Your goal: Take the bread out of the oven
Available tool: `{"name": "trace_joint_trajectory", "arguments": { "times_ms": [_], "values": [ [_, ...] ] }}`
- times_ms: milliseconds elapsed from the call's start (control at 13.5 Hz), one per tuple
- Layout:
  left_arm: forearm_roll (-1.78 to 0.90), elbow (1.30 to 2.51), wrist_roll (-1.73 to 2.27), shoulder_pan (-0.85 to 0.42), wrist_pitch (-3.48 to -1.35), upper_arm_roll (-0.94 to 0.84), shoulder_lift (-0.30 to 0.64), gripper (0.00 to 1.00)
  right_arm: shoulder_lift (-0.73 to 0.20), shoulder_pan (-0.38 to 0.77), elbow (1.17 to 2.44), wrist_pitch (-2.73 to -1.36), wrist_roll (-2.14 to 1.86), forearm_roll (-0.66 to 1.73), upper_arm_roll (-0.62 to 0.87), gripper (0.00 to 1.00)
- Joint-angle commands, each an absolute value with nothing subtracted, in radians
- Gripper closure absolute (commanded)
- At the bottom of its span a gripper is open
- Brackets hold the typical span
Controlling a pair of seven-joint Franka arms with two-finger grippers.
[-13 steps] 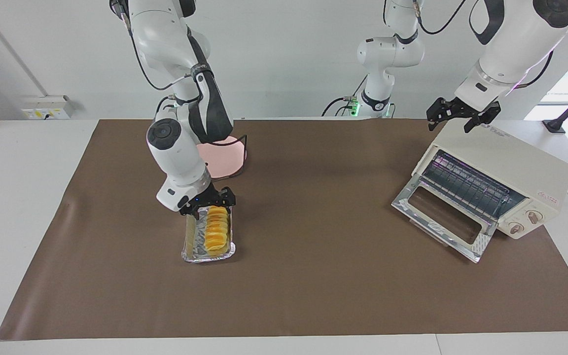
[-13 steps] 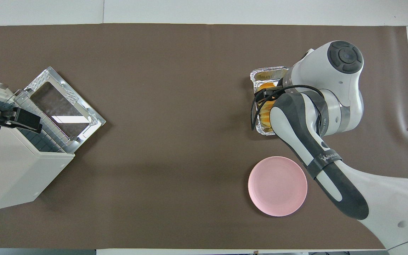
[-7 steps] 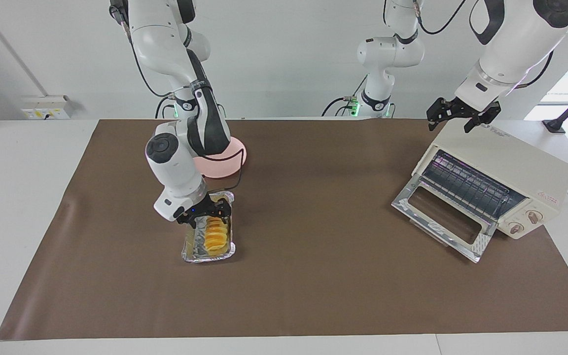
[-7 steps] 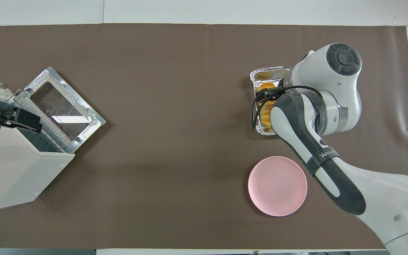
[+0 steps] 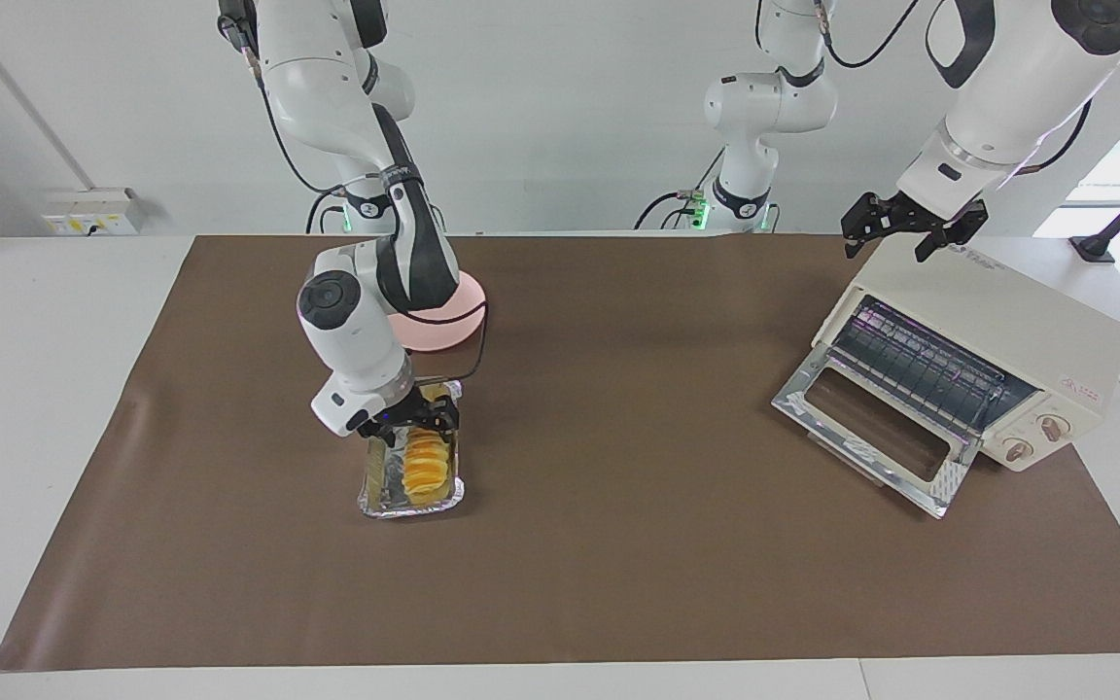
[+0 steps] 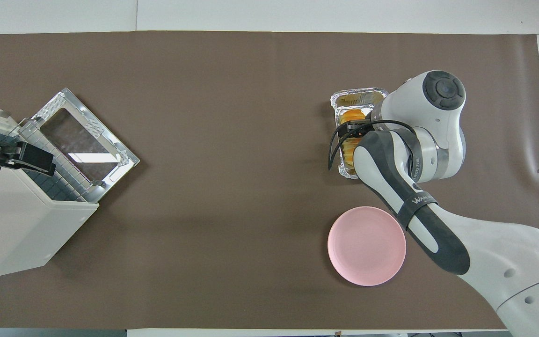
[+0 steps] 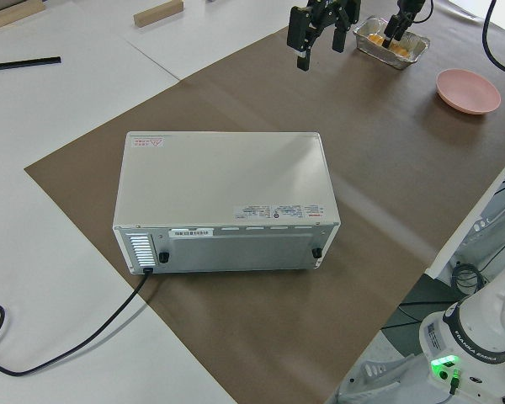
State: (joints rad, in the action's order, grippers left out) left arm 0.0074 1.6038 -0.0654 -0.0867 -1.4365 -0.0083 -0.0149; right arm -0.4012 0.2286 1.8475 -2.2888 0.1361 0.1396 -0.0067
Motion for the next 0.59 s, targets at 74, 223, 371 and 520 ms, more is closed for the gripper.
{"name": "trace_joint_trajectory", "arguments": {
  "times_ms": [74, 223, 371, 520],
  "values": [
    [-0.002, 1.623, -0.057, -0.084, -1.448, -0.005, -0.035, 0.00, -0.387, 0.221, 1.894, -2.323, 0.146, 0.152, 0.002, 0.79],
    [-0.003, 1.623, -0.057, -0.084, -1.450, -0.006, -0.035, 0.00, -0.384, 0.221, 1.893, -2.309, 0.146, 0.152, 0.002, 1.00],
    [-0.003, 1.621, -0.057, -0.084, -1.448, -0.005, -0.035, 0.00, -0.371, 0.222, 1.878, -2.267, 0.149, 0.152, 0.005, 1.00],
    [-0.003, 1.621, -0.057, -0.084, -1.450, -0.006, -0.035, 0.00, -0.357, 0.221, 1.833, -2.205, 0.149, 0.152, 0.003, 1.00]
  ]
}}
